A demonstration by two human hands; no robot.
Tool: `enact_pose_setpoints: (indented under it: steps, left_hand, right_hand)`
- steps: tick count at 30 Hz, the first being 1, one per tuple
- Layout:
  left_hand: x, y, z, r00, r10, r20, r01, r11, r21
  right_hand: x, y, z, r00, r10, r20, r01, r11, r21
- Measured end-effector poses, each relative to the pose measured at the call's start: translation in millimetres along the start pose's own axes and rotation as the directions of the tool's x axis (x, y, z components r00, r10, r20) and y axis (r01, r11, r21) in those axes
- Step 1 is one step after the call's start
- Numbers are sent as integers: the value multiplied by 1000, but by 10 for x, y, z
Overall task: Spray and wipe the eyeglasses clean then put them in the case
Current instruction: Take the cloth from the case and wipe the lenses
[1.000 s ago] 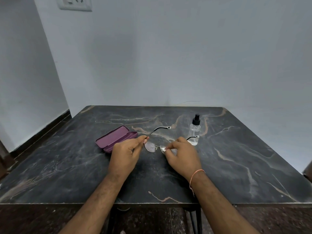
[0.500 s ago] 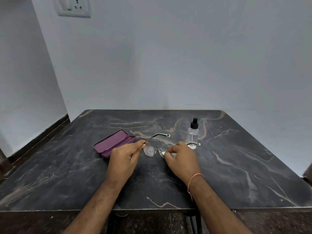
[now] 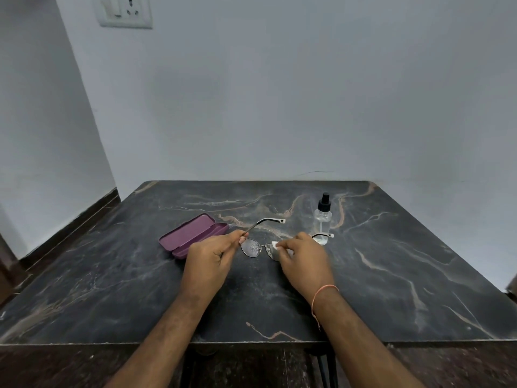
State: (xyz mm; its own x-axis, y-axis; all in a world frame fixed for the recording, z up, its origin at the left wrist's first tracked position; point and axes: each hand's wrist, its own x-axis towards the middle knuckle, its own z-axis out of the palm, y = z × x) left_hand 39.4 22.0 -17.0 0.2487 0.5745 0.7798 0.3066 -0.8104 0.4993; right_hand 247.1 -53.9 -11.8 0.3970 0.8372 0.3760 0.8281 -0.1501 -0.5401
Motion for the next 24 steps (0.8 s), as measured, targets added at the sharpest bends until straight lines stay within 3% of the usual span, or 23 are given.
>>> enact_pose_setpoints:
  steps: [6, 13, 20, 24]
  left_hand:
    - [-1, 7, -7, 1000, -13, -3, 13, 1000, 12]
    - [-2, 18, 2, 1000, 5, 4, -5, 1000, 9]
    - [3, 31, -9, 1000, -13, -10, 13, 1000, 8]
    - [1, 17, -4, 1000, -27, -14, 27, 1000, -12]
  right_hand:
    - [-5, -14, -37, 999, 15, 46, -24, 980, 199]
    - [-3, -20, -7, 1000, 6, -9, -7, 999, -51]
    - [-11, -14, -42, 998, -6, 58, -6, 981, 194]
    - [-21, -25, -23, 1000, 12, 12, -13, 999, 51]
